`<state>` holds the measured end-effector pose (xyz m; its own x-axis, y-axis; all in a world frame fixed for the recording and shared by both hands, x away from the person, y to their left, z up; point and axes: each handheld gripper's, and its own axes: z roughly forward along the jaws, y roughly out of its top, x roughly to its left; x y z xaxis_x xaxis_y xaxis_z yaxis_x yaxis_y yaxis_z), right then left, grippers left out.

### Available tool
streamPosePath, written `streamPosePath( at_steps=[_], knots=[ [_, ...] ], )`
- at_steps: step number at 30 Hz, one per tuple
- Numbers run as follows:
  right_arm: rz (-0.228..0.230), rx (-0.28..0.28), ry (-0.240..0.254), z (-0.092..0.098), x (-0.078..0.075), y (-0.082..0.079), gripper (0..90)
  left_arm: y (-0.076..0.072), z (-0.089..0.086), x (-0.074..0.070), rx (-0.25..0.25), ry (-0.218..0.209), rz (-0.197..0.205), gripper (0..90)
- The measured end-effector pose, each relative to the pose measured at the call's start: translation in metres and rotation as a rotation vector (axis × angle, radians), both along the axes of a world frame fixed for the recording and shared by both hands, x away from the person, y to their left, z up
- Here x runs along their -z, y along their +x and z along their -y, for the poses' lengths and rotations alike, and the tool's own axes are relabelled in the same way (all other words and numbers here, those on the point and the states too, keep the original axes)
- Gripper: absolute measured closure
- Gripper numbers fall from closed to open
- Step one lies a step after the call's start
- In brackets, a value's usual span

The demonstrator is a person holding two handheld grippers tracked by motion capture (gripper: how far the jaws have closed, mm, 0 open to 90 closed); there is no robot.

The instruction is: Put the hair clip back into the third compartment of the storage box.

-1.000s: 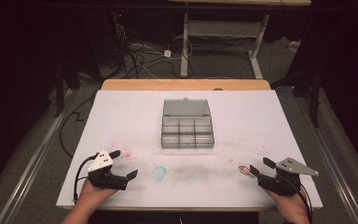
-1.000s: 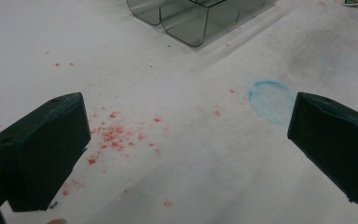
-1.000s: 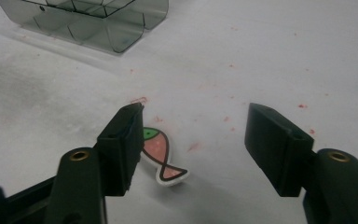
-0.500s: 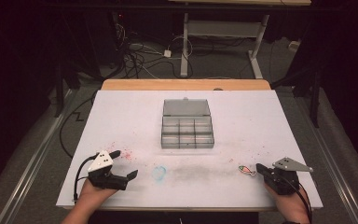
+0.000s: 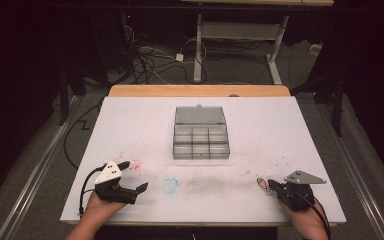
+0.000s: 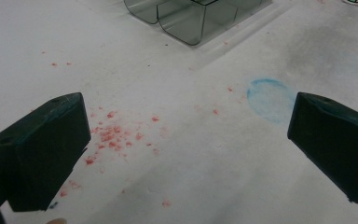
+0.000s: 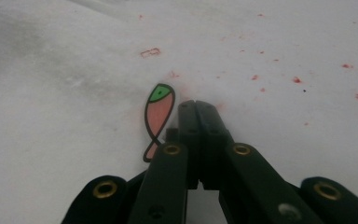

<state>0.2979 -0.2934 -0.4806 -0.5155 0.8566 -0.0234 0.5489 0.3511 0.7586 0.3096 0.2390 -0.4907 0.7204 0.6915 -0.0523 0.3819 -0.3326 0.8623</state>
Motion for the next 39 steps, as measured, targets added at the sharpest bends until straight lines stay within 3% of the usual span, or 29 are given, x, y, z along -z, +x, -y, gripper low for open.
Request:
streamPosePath(
  at_steps=[9,12,15,18,23,32,39],
  knots=[
    [0.031,0.018,0.012,0.002,-0.004,-0.002,90.0,0.0,0.0,0.0,0.003,0.003,-0.001,0.0],
    [0.049,0.022,0.054,0.003,-0.008,-0.003,90.0,0.0,0.001,0.0,0.003,0.005,-0.001,0.0],
    [0.041,0.011,0.068,0.001,-0.008,-0.002,84.2,0.0,0.001,0.0,0.003,0.007,-0.002,0.0],
    [0.031,0.0,0.068,-0.003,-0.005,0.0,70.8,0.0,0.001,0.0,0.003,0.007,-0.002,0.0],
    [0.008,0.006,0.071,-0.004,-0.002,0.003,63.5,0.0,0.001,0.0,0.004,0.006,-0.002,0.0],
    [-0.029,-0.016,0.068,-0.007,0.002,0.005,62.4,0.0,0.001,0.0,0.005,0.006,-0.002,0.0],
    [-0.024,-0.024,0.057,-0.008,0.002,0.005,65.0,0.0,0.001,0.0,0.005,0.008,-0.001,0.0]
  ],
)
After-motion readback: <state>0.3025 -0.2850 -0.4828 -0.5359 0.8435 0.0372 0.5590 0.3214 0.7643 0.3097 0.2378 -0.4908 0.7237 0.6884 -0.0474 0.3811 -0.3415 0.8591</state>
